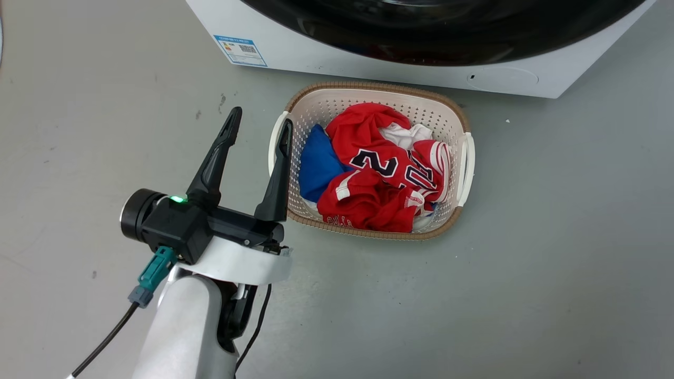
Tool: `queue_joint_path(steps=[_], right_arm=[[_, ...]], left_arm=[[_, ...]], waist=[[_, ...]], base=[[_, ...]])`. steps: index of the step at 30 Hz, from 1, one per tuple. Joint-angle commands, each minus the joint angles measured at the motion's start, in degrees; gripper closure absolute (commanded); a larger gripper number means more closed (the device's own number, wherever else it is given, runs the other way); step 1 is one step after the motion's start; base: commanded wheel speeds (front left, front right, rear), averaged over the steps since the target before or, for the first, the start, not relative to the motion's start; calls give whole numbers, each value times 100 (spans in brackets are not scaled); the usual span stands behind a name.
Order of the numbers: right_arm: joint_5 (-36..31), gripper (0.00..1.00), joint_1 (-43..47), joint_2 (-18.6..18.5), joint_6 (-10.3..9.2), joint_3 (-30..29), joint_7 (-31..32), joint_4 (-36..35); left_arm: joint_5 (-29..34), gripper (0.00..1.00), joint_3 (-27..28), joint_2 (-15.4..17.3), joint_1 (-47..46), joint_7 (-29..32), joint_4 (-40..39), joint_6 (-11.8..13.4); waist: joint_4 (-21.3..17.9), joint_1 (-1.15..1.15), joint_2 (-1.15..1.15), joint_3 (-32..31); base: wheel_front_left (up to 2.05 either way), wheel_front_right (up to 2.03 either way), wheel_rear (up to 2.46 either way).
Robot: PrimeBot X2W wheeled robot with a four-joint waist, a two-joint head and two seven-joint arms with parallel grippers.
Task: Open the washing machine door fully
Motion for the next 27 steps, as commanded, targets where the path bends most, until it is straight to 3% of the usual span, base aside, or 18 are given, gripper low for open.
queue_joint_path(steps=[1, 14, 27], right_arm=[[3, 100, 93, 239, 2, 56, 291, 44], [209, 100, 857, 293, 8, 36, 1378, -101], [517, 100, 2838, 819, 8, 155, 2159, -1406]], left_arm=[[27, 0, 27, -8, -100, -14, 21, -13], [68, 0, 97, -12, 186, -14, 235, -13], [98, 0, 64, 55, 918, -14, 601, -13]], waist=[[-15, -1, 0, -1], [-185, -1, 0, -525], [-344, -1, 0, -1632]], base=[[0, 0, 0], [0, 0, 0], [0, 0, 0]])
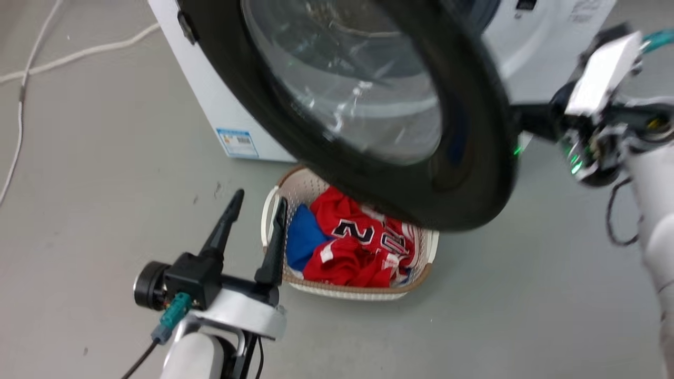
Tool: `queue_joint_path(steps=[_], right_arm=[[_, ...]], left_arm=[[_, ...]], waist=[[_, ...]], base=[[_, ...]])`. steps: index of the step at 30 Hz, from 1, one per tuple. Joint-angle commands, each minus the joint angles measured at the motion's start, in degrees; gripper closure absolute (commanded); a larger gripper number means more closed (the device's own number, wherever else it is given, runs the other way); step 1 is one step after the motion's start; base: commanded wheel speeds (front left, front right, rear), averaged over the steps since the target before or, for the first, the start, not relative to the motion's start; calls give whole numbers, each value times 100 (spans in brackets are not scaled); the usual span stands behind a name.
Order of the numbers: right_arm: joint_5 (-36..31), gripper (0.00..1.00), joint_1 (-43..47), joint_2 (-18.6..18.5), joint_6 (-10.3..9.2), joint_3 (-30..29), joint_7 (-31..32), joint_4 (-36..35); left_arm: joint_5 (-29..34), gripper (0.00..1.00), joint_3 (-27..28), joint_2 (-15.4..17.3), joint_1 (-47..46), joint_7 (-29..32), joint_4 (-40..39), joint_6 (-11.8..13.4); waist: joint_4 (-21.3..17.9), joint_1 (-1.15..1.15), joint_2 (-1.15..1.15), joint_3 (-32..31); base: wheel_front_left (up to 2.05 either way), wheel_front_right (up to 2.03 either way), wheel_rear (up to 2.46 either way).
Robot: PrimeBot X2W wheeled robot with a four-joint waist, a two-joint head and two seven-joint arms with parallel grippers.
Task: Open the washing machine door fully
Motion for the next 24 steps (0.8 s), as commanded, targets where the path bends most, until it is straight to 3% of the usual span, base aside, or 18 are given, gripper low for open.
queue_joint_path(steps=[1, 14, 24], right_arm=[[57, 100, 277, 118, 14, 26, 82, -153], [441, 100, 2320, 926, 14, 100, 308, -1750], [617, 100, 3181, 1104, 14, 366, -140, -2417]], left_arm=[[26, 0, -41, 42, 121, -14, 36, -12], [-83, 0, -169, 147, 633, -14, 352, -12], [-90, 0, -224, 224, 827, -14, 436, -13]], waist=[[-62, 0, 0, -266], [-170, 0, 0, -1078], [-232, 0, 0, -1330]], base=[[0, 0, 0], [0, 0, 0], [0, 0, 0]])
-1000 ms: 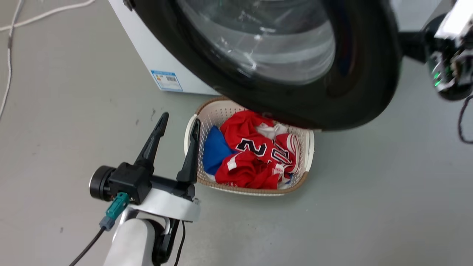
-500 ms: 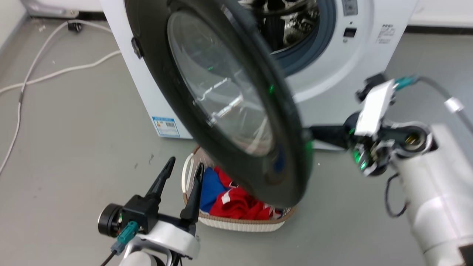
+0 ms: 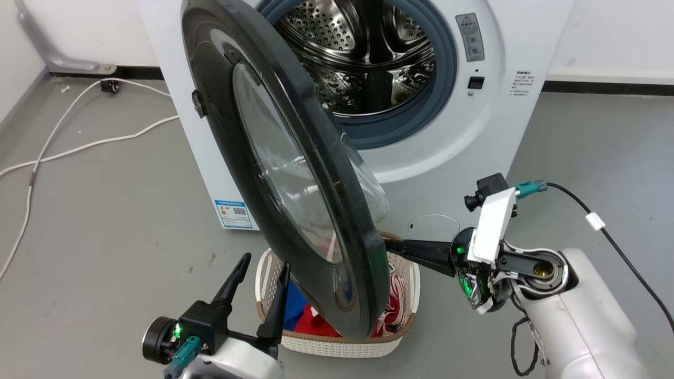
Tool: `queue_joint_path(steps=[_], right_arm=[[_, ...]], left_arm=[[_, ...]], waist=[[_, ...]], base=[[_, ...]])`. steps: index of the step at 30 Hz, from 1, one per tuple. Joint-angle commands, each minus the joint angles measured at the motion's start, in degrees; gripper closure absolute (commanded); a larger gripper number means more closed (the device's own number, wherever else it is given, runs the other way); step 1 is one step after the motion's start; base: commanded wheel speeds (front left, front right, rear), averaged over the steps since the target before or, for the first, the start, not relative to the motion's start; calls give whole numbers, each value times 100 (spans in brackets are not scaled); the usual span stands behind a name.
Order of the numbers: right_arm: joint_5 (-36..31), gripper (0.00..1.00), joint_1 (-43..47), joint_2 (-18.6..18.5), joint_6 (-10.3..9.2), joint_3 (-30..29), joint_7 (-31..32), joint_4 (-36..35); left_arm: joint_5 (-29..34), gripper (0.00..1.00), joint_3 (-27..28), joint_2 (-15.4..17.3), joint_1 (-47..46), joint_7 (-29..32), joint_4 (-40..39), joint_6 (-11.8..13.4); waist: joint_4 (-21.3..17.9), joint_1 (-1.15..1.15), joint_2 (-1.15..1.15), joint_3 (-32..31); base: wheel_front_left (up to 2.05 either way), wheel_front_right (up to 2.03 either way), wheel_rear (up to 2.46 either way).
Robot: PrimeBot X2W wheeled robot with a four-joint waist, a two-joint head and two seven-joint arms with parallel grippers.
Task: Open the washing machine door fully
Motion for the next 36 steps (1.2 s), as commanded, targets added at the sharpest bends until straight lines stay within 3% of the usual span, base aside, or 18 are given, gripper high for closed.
queue_joint_path(steps=[1, 3, 4, 13, 14, 15, 16, 17, 20, 25, 29, 32, 36], right_arm=[[4, 100, 160, 30, 14, 35, -166, -71], [67, 100, 241, 32, 14, 7, -473, -187], [93, 100, 442, 30, 14, -194, -1347, -417], [49, 100, 1552, 27, 14, -833, -2853, -1577], [104, 56, 1918, 29, 14, -955, -3088, -1858], [96, 39, 2082, 30, 14, -996, -3195, -1983], [-3, 13, 2251, 31, 14, -1014, -3307, -2113], [-105, 0, 2416, 29, 14, -1045, -3442, -2217], [-389, 0, 2810, 30, 14, -1175, -3869, -2491], [-1428, 0, 3208, -98, 14, -1446, -4721, -2792], [-2929, 0, 3351, -356, 14, -1638, -5388, -3005], [-4456, 0, 3401, -573, 14, -1738, -5701, -3145], [-5963, 0, 3390, -503, 8, -1769, -5893, -3413]], left_arm=[[-44, 0, -28, 41, 38, -14, 13, -13], [-61, 0, -26, 69, 41, -14, 27, -13], [-99, 0, -4, 55, 35, -14, 56, -13], [-112, 0, 66, 23, 136, -14, 131, -13], [-123, 0, 85, 21, 141, -14, 150, -13], [-119, 0, 94, 24, 141, -14, 152, -13], [-117, 0, 110, 21, 152, -14, 149, -13], [-113, 0, 128, 19, 174, -14, 158, -9], [-97, 0, 166, 11, 192, -14, 175, -6], [-56, 0, 198, 9, 211, -14, 192, -6], [-45, 0, 243, 29, 201, -14, 199, -3], [-27, 0, 301, 41, 204, -14, 196, 24], [-4, 0, 365, 41, 198, -14, 187, 48]], waist=[[-3, 1, 0, -19], [-8, 1, 0, -46], [-27, 1, 0, -92], [-83, 1, 0, -239], [-96, 1, 0, -260], [-109, 1, 0, -268], [-121, 1, 0, -274], [-133, 1, 0, -281], [-157, 1, 0, -291], [-186, 1, 0, -303], [-213, 1, 0, -306], [-255, 1, 0, -302], [-299, 1, 0, -298]], base=[[0, 0, 0], [0, 0, 0], [0, 0, 0], [0, 0, 0], [0, 0, 0], [0, 0, 0], [0, 0, 0], [0, 0, 0], [0, 0, 0], [0, 0, 0], [0, 0, 0], [0, 0, 0], [0, 0, 0]])
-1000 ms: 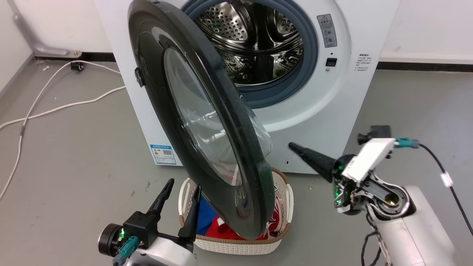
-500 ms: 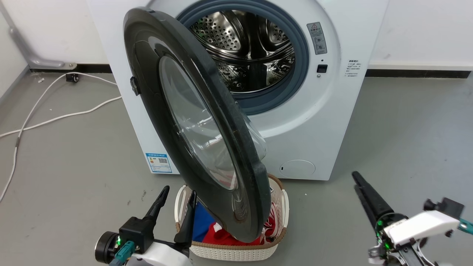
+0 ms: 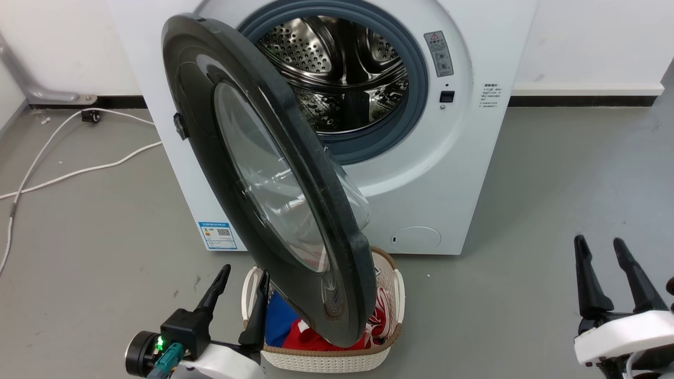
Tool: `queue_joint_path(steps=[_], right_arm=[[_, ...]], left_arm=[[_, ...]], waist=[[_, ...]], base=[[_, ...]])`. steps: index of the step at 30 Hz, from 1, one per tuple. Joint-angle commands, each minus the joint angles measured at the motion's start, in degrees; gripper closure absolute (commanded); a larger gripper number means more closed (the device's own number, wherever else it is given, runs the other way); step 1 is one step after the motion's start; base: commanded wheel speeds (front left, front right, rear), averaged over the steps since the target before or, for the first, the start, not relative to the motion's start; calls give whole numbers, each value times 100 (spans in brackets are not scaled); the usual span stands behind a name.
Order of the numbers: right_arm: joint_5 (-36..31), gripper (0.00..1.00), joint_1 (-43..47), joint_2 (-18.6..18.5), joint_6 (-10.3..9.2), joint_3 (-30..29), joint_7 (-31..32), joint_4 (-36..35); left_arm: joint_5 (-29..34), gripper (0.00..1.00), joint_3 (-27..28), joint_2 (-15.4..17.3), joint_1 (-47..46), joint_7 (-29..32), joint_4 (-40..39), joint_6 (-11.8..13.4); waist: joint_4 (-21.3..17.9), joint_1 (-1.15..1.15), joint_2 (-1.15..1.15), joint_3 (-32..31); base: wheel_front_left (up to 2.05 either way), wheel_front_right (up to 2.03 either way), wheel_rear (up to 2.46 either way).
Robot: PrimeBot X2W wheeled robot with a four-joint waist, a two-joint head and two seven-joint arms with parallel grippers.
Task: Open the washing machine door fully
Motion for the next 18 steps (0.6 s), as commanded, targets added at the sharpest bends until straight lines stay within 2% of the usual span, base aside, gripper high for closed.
queue_joint_path(steps=[1, 3, 9, 18], right_arm=[[-552, 0, 108, 60, 6, 5, -88, -146], [-1022, 0, 197, 121, 6, 52, -121, -253], [-1711, 0, 624, 316, 6, 243, -104, -519], [-1723, 0, 822, 478, 6, 357, -18, -609]], left_arm=[[40, 0, 45, 24, 51, -14, -6, 22], [43, 0, 62, 25, 30, -14, 0, 29], [107, 0, 142, 50, -2, -14, -13, 48], [145, 0, 223, 58, 23, -14, 27, 81]], waist=[[-13, 0, 0, -2], [-19, 0, 0, -6], [-26, 0, 0, -10], [-68, 0, 0, 3]], base=[[0, 0, 0], [0, 0, 0], [0, 0, 0], [0, 0, 0]])
